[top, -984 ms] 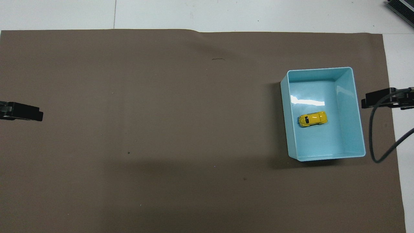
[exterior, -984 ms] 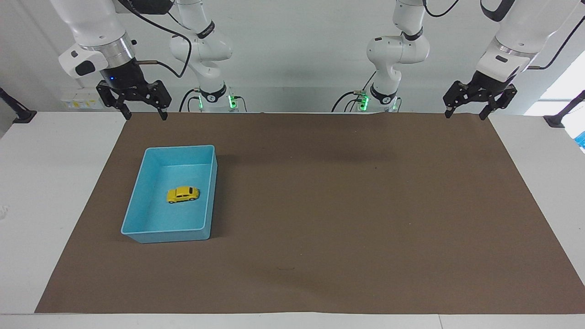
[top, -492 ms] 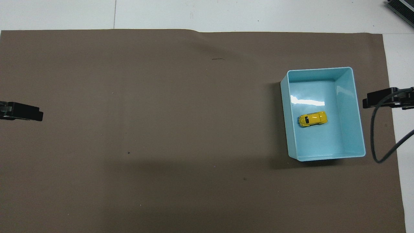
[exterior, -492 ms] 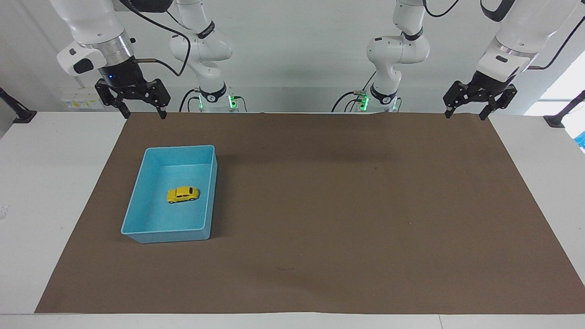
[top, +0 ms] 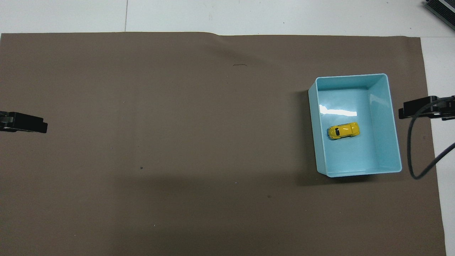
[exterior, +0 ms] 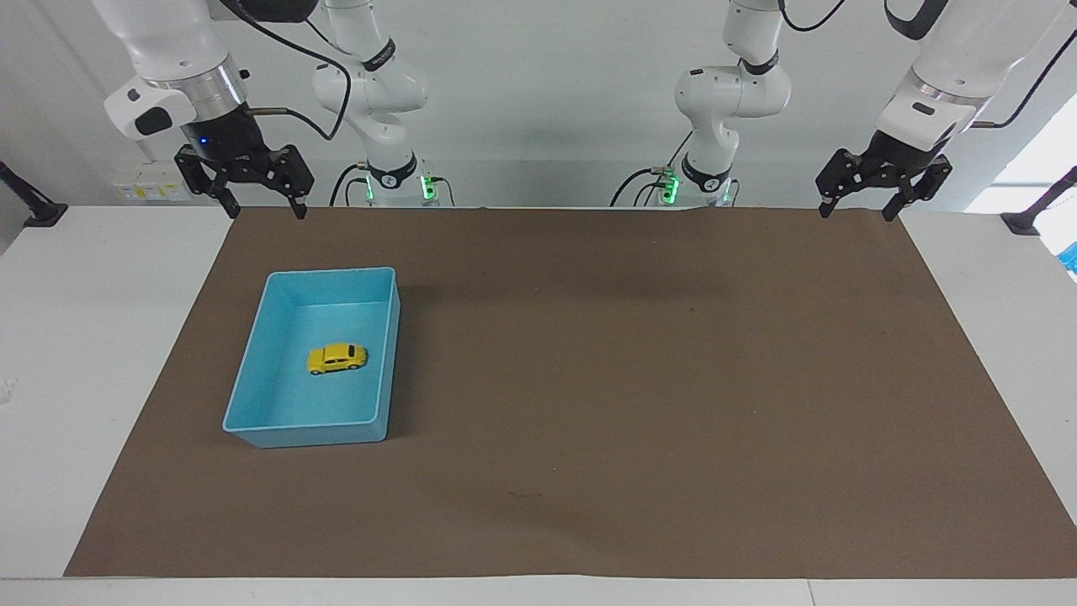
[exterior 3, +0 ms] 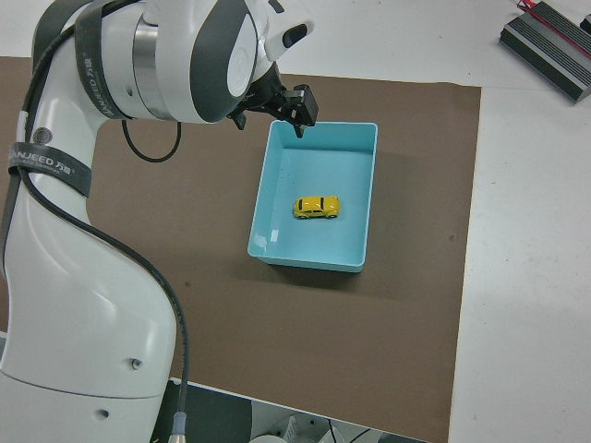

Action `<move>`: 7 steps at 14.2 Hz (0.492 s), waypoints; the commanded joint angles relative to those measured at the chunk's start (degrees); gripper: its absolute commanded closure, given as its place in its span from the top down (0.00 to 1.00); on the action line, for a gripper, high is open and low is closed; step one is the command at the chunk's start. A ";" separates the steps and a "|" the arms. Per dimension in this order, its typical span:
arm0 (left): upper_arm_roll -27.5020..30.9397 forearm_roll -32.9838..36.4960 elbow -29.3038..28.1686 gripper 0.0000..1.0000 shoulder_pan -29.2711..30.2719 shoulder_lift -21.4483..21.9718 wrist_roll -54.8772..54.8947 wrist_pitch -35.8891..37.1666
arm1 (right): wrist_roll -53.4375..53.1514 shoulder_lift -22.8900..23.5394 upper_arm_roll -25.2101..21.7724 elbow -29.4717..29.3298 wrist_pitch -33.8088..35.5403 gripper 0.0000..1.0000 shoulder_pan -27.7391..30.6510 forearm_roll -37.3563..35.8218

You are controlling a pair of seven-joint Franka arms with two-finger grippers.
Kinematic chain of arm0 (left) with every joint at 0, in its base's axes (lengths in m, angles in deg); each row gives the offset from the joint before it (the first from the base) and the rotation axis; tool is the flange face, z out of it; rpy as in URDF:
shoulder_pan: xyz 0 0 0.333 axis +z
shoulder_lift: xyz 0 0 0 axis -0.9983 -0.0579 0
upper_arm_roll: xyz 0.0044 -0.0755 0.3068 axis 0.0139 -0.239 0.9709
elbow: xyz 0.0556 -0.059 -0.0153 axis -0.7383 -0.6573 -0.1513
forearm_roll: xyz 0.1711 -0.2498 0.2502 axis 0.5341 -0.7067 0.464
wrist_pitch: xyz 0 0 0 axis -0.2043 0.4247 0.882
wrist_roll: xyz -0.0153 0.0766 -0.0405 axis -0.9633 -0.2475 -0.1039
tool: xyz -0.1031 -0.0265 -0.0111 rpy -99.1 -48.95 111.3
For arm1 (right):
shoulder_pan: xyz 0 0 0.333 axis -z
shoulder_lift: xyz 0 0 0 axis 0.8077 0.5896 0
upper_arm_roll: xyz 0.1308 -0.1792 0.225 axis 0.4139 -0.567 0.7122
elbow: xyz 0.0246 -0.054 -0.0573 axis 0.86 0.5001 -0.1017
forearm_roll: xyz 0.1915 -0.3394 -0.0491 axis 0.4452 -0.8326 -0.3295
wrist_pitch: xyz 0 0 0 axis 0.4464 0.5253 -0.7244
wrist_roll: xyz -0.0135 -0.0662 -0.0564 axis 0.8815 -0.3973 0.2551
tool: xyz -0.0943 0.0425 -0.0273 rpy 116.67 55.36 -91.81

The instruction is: Wind up and store yellow beetle car

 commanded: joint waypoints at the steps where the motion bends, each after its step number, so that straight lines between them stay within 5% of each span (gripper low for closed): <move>1: -0.20 0.75 -0.36 1.00 0.32 0.74 -0.45 0.37 | -0.90 0.03 -0.03 -0.72 0.86 1.00 0.16 0.47; 7: -0.20 0.75 -0.36 1.00 0.23 0.74 -0.45 0.37 | -0.81 -0.06 0.50 -0.63 0.42 1.00 0.08 0.56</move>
